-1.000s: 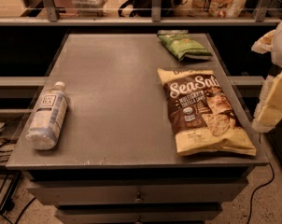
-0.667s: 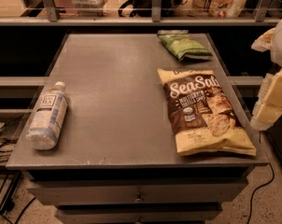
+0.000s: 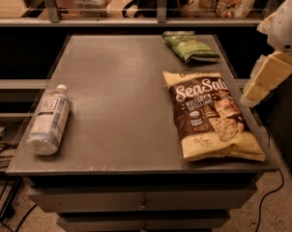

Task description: Move green jalapeno chip bag near blue plastic bottle

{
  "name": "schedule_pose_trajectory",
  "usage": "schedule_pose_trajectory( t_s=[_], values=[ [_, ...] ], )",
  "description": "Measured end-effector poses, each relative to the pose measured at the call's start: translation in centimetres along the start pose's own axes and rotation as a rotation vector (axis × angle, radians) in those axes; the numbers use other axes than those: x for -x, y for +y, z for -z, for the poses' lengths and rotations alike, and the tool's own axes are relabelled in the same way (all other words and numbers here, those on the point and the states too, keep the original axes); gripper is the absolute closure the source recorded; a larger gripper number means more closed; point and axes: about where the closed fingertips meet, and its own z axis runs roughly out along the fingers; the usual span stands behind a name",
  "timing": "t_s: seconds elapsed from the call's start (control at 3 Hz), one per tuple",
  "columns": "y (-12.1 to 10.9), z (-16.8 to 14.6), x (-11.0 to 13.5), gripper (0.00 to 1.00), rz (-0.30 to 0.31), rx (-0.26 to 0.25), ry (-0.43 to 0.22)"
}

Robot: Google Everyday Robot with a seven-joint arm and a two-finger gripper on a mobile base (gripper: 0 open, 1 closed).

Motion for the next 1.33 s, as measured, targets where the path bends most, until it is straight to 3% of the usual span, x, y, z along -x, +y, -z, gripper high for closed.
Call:
schedule_pose_trajectory(
  t_s=[0.67, 1.33],
  values=[
    [-0.1, -0.4, 0.6, 0.00, -0.014, 0.002, -0.035],
    [-3.4, -3.5, 6.0, 0.00, -0.086, 0.005, -0.250]
  ],
)
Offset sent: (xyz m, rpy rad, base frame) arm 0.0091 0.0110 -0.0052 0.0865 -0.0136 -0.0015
